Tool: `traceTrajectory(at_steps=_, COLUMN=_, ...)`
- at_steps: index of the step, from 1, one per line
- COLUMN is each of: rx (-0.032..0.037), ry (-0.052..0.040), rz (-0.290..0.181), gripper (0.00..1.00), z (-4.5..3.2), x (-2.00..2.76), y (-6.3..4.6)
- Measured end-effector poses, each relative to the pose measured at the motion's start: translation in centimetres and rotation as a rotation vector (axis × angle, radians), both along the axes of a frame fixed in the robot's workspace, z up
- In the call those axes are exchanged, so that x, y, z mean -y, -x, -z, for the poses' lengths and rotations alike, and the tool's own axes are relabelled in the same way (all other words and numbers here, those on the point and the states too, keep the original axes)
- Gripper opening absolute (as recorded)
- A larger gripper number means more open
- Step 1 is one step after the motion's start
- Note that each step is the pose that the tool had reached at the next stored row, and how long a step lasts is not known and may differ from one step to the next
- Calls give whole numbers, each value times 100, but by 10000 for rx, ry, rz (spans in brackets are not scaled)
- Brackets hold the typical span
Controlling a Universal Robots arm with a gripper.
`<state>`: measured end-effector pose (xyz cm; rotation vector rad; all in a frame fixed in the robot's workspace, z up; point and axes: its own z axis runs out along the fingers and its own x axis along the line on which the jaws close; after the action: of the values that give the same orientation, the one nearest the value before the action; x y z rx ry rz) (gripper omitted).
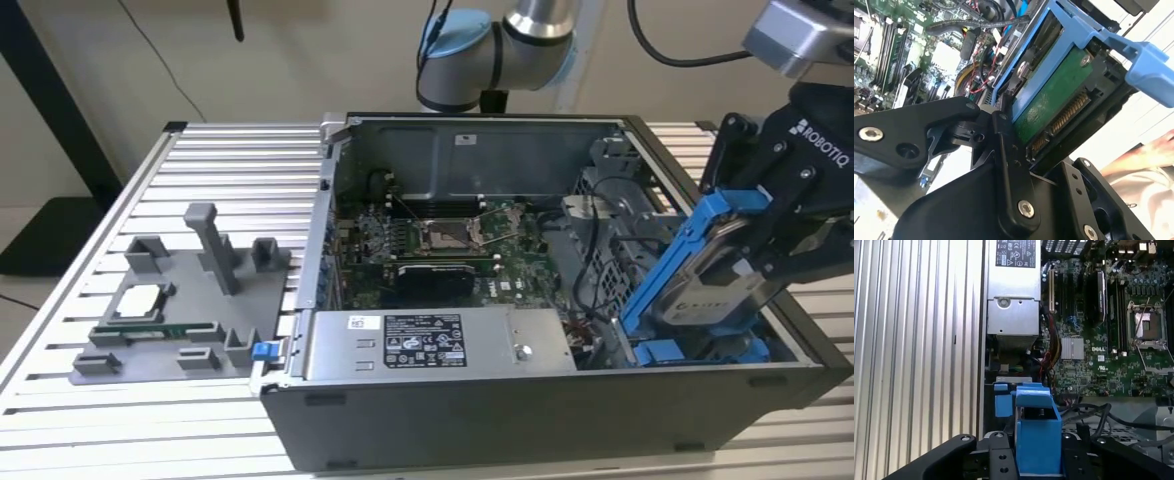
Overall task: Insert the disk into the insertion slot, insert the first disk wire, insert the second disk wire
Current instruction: 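Insert the disk into the insertion slot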
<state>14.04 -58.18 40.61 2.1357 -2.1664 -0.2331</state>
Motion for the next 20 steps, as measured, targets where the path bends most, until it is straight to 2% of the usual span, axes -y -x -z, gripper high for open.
traceTrajectory(at_steps=6, rx=50, ry=-5, rz=1, gripper=0, z=100, x=1, y=0)
traceTrajectory(at_steps=11, rx=52, ry=-4, rz=0, gripper=0, z=187, x=0, y=0)
traceTrajectory(at_steps=20, rx=52, ry=-4, rz=0, gripper=0, z=199, x=0, y=0)
